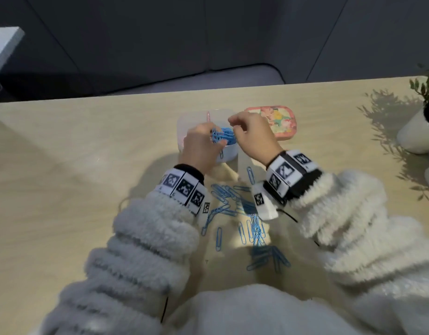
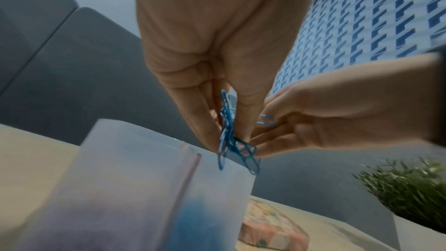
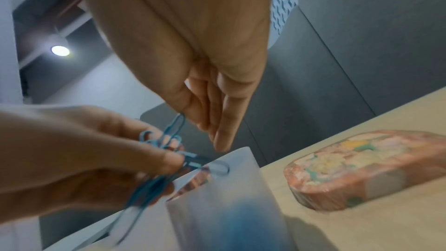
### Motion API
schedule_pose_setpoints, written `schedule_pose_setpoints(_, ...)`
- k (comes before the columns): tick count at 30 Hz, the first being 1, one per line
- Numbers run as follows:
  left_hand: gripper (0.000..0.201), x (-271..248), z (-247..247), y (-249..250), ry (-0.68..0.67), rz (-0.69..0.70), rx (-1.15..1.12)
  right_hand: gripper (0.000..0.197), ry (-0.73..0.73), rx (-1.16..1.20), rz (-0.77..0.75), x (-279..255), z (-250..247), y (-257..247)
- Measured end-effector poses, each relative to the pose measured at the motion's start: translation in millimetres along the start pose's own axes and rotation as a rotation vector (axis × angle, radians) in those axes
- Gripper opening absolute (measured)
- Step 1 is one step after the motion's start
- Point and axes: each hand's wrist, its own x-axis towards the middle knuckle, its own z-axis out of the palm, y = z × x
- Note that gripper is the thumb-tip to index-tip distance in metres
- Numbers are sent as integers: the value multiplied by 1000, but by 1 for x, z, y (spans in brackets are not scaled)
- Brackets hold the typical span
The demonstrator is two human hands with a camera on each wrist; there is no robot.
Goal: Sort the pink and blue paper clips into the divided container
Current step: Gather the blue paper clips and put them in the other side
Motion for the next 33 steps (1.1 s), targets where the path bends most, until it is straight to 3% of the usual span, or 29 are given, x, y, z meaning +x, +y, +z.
schedule_pose_setpoints(3, 19, 22, 10, 6, 23, -65, -36, 27, 85, 98, -43, -35, -9, 13)
schedule_pose_setpoints(7, 24, 37, 20, 11, -48, -80, 109, 18, 128, 49, -6, -77, -20, 42)
schedule_pose_setpoints(11, 24, 35, 24, 15, -144, -24, 224, 8, -83, -70, 44, -115, -25, 71)
schedule_pose_setpoints(12, 20, 32, 23, 15, -154, -3, 231, 17, -183, -133, 54, -124, -25, 79)
schedule_pose_setpoints(15, 23, 15, 13, 11, -104, 159, 196, 79, -483, -333, 127, -150, -25, 104)
schedule_pose_setpoints(17, 21, -5, 6, 4, -99, 273, 154, 105, -557, -415, 159, -166, -23, 113)
schedule_pose_setpoints(19, 21, -33, 0, -12, -207, 284, 129, 113, -561, -449, 154, -179, -17, 119)
schedule_pose_setpoints(22, 41, -73, -2, -47, -475, 124, 204, 104, -502, -373, 172, -185, -6, 122)
schedule_pose_setpoints(24, 54, -93, 2, -65, -583, 13, 284, 95, -474, -344, 164, -180, 3, 122)
schedule_pose_setpoints(26, 55, -108, 12, -71, -589, -12, 289, 85, -444, -325, 128, -171, 13, 118)
schedule_pose_setpoints(30, 39, -119, 33, -65, -479, 33, 199, 61, -369, -249, 65, -147, 34, 102)
schedule_pose_setpoints(33, 44, -119, 38, -57, -471, 61, 190, 57, -354, -232, 25, -140, 33, 96)
